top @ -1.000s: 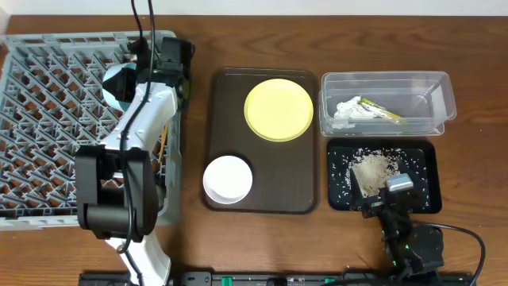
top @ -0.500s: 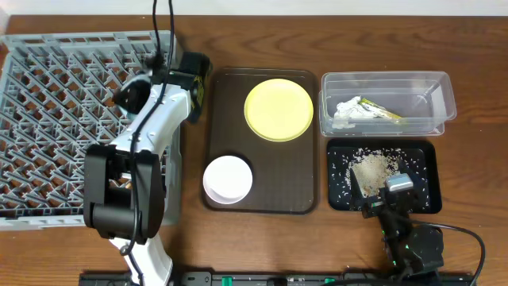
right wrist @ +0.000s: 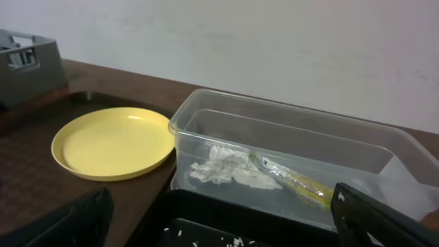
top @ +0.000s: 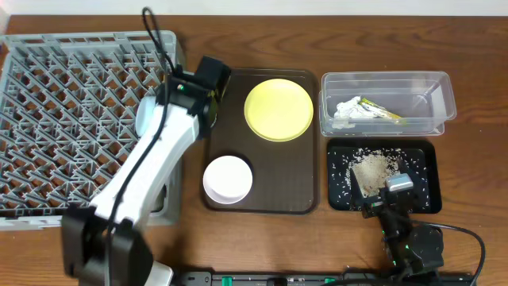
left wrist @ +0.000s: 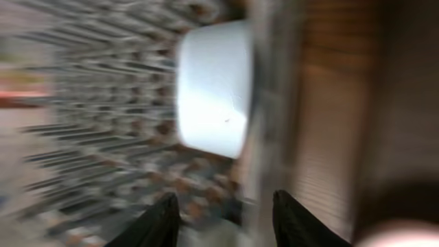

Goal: Sort waste into correct bins and load items into the dishwasher
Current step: 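Reach the left gripper to the pink bowl and grasp its rim, then lift the pink bowl and place it upright in the dish rack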

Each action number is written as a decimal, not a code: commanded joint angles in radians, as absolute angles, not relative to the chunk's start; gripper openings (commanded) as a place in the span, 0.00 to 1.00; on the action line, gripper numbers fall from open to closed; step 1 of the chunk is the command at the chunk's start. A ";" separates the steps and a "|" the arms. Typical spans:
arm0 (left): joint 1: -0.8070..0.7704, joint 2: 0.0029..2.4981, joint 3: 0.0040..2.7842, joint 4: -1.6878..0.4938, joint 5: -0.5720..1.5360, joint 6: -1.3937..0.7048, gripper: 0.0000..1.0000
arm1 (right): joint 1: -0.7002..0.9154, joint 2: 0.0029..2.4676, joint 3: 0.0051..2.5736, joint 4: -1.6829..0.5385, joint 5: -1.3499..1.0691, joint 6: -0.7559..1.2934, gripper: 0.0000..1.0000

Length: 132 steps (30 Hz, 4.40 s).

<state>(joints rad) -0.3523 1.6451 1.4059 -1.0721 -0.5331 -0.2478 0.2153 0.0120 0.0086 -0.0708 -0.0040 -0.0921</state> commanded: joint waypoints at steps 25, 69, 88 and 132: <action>-0.388 1.575 0.929 -0.840 0.068 -0.353 0.45 | 0.213 0.007 0.005 -0.072 -0.008 -0.102 0.99; -0.266 1.380 1.144 -1.160 -1.220 -0.436 0.06 | 0.213 0.007 0.005 -0.072 -0.008 -0.102 0.99; -0.129 1.448 0.971 -0.973 -1.107 -0.428 0.06 | 0.213 0.007 0.005 -0.072 -0.008 -0.102 0.99; -0.268 1.507 0.973 -1.073 -0.758 -0.455 0.06 | 0.213 0.007 0.005 -0.072 -0.008 -0.102 0.99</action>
